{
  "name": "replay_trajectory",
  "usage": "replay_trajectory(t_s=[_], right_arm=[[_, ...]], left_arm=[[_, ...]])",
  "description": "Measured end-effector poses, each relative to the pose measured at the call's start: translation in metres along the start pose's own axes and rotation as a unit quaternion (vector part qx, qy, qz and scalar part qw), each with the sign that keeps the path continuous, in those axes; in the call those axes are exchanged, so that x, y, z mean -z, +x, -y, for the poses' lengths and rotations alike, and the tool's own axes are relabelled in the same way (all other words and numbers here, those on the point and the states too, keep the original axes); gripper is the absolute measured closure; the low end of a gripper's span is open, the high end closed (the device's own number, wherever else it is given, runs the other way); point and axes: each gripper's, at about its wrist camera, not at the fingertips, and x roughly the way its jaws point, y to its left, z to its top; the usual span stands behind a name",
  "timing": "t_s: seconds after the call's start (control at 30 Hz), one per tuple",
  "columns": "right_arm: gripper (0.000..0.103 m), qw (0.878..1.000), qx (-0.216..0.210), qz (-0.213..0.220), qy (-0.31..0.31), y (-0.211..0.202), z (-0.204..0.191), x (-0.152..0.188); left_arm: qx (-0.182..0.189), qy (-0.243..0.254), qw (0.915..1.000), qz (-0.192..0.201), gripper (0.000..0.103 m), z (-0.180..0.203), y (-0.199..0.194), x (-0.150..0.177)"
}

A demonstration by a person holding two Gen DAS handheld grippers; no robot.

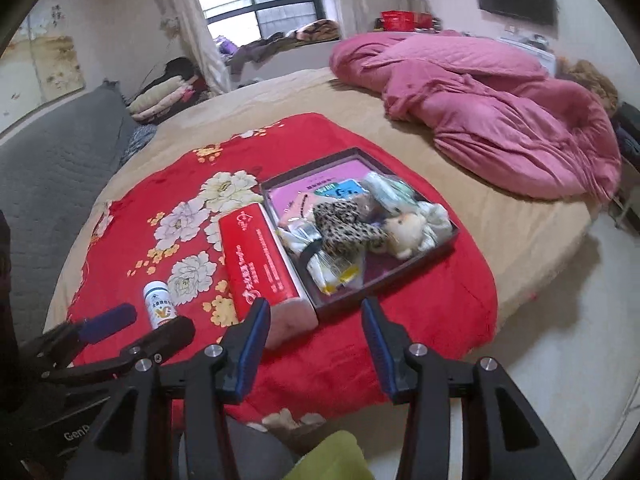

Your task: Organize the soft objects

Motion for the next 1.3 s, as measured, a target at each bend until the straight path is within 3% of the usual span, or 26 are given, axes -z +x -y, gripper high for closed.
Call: replay_trajectory(t_s=[0.27, 0.6, 1.0, 1.3], right_arm=[[0.055, 1.0, 0.013, 0.002, 0.004, -0.005, 0.008, 0.006], [0.055, 1.0, 0.02, 0.008, 0.009, -0.008, 0.017, 0.002], [0.055, 1.0, 0.018, -0.003, -0.012, -0.011, 0.008, 0.017], [0.055, 1.0, 0.018, -0.006, -0.01, -0.009, 0.011, 0.019]], left_arm=[[0.01, -0.011, 0.9999, -0.004, 0.025, 0.003, -0.001, 0.007], [0.064, -0.024, 0.9976, -0.015, 0.025, 0.007, -0.002, 0.011], [0.002, -0.029, 0.9988, -0.039, 0.025, 0.0, 0.015, 0.01], [0.005, -0.031, 0.9979, -0.056, 0.025, -0.001, 0.019, 0.012]])
